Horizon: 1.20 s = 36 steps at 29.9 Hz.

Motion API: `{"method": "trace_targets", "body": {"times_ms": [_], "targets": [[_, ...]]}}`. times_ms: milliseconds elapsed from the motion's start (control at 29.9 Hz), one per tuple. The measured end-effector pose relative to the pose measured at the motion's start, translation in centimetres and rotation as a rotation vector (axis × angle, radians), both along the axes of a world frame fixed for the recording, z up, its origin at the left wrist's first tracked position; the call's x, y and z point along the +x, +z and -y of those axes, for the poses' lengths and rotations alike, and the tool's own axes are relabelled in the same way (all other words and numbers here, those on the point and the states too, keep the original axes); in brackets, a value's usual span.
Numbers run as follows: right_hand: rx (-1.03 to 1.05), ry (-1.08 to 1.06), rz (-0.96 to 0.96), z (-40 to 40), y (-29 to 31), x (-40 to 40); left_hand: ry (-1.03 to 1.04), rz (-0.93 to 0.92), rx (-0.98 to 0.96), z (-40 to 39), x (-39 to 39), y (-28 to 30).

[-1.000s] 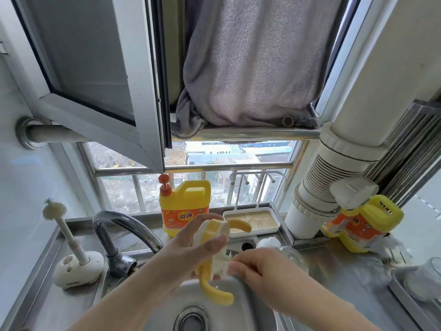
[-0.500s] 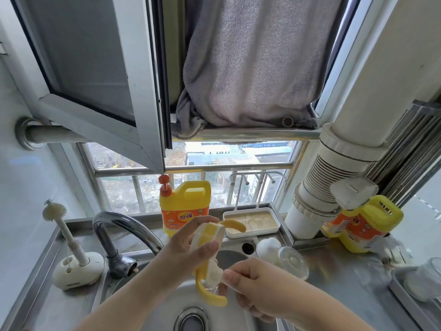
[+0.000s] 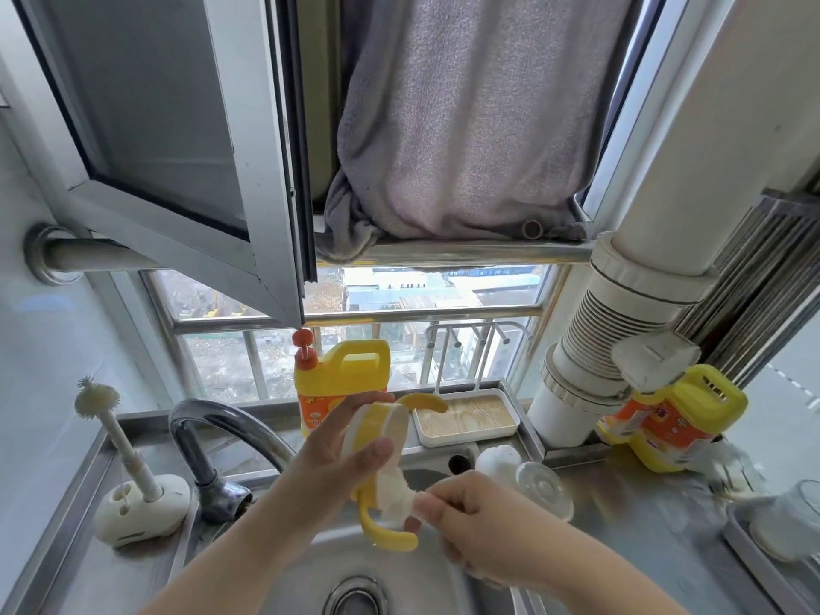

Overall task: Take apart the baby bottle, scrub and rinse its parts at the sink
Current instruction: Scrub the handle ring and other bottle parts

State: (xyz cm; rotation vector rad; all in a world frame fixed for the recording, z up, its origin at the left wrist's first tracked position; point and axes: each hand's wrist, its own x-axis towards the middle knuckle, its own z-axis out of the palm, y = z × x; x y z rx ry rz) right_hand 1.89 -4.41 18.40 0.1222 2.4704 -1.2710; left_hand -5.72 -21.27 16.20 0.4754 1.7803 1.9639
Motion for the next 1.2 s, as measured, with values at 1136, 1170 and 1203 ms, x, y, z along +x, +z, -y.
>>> {"method": "trace_targets", "body": {"times_ms": [1136,1170,1203], "targets": [[-0.129,-0.022,0.065,-0.4,1.1,0.4,-0.231,0.164,-0.029,0.4,0.1,1.9],[-0.111,-0.02,0.047,-0.4,1.0,0.3,-0.216,0.2,0.014,0.3,0.3,1.9],[-0.089,-0.02,0.032,-0.4,0.8,0.3,-0.196,0.218,0.031,0.1,0.5,1.9]]}}
